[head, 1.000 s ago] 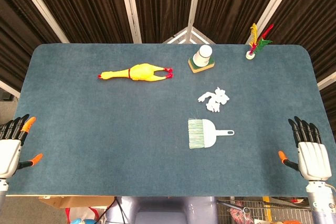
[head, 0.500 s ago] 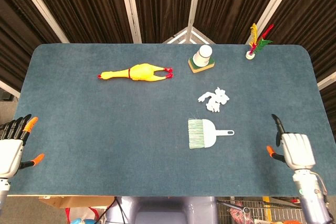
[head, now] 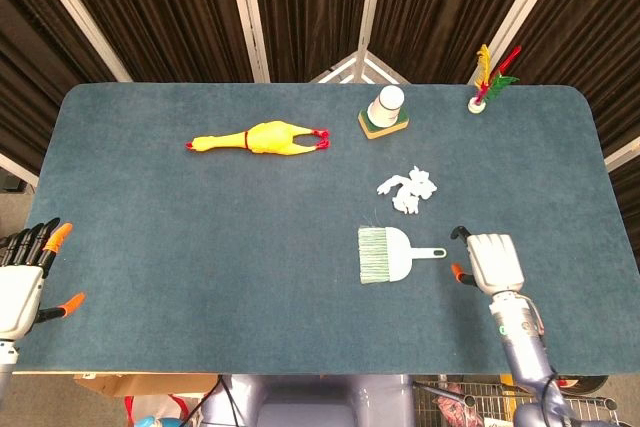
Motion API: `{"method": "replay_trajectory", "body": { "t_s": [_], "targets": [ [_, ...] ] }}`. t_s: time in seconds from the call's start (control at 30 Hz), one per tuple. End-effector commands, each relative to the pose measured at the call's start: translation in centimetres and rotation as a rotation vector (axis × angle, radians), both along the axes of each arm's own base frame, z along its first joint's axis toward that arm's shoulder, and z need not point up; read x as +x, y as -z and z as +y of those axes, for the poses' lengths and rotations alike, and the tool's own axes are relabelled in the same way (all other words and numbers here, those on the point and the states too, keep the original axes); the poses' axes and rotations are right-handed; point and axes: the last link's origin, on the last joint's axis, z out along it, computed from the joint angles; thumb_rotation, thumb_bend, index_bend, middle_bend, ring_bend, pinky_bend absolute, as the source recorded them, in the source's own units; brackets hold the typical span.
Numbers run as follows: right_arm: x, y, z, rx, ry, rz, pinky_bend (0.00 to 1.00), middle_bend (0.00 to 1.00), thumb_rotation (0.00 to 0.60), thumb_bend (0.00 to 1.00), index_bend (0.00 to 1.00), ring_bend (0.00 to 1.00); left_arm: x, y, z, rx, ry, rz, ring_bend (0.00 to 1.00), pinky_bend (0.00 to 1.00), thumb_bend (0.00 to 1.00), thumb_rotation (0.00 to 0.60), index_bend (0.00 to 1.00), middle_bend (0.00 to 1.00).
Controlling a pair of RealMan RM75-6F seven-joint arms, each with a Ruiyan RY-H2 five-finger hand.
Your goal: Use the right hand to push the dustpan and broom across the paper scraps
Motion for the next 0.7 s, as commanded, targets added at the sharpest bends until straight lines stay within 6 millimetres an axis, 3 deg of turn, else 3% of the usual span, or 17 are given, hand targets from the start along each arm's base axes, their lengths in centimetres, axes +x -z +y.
{"method": "replay_trajectory", "body": {
  "t_s": [0.03, 0.37, 0.7],
  "targets": [
    [0.3, 1.5, -0.9, 0.014, 0.011, 0.019, 0.83, 0.95, 0.600, 0.28, 0.42, 0.96, 0.0, 0.0, 0.0, -0.002, 0.000, -0.002, 0.00, 0.00, 0.00, 0.600, 0.00, 0.00],
    [-0.5, 4.2, -1.3, 0.044, 0.072, 0.031, 0.83, 0.95, 0.600, 0.28, 0.43, 0.96, 0.0, -0.1, 0.0, -0.006, 0.000, -0.008, 0.00, 0.00, 0.00, 0.600, 0.00, 0.00],
    [-1.1, 5.6, -1.5, 0.055, 0.101, 0.023, 0.83, 0.95, 0.600, 0.28, 0.44, 0.96, 0.0, 0.0, 0.1, -0.010, -0.003, -0.005, 0.00, 0.00, 0.00, 0.600, 0.00, 0.00]
  ]
}}
